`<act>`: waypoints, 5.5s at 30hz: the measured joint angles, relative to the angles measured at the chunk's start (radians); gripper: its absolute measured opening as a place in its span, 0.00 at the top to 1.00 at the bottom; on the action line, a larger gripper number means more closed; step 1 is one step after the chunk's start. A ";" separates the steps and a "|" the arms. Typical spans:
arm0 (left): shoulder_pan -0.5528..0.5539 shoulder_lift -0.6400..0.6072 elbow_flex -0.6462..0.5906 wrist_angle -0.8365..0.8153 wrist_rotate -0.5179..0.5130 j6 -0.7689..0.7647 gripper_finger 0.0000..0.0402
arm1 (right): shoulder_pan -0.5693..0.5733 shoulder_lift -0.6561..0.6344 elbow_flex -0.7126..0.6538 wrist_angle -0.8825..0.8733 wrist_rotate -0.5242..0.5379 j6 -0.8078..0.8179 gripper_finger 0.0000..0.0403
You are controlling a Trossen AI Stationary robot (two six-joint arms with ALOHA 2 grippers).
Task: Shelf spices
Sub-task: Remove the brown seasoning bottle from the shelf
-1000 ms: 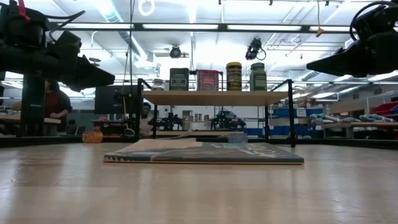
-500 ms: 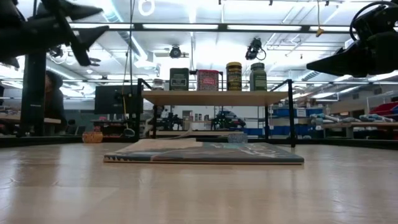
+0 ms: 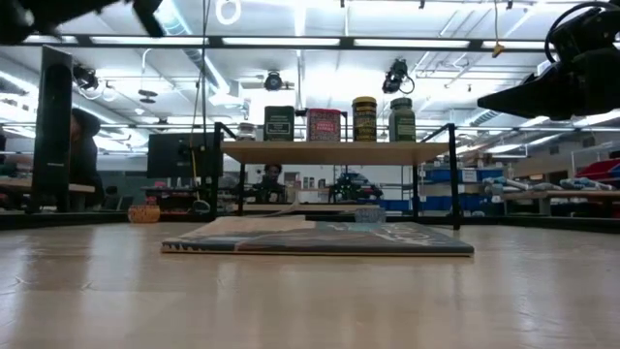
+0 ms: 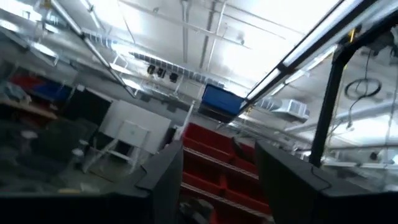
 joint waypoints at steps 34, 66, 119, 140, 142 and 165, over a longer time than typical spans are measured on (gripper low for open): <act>0.012 0.804 0.947 -1.394 -0.459 0.906 0.24 | 0.000 0.000 0.000 0.002 0.001 0.000 0.56; 0.273 1.076 0.948 -1.433 -0.265 0.811 0.20 | 0.000 0.000 0.000 0.002 0.000 0.000 0.56; -0.056 0.623 0.907 -1.427 -0.143 0.584 0.55 | 0.000 0.000 0.000 0.002 0.000 0.000 0.56; -0.401 0.931 0.508 -0.981 -0.356 0.407 0.55 | 0.000 0.000 0.000 0.024 0.000 0.000 0.56; -0.402 0.978 0.497 -0.953 -0.357 0.423 0.55 | 0.000 0.000 0.000 0.024 0.000 0.000 0.56; -0.392 1.191 0.493 -0.907 -0.403 0.419 0.55 | 0.000 0.000 0.000 0.028 0.000 0.000 0.56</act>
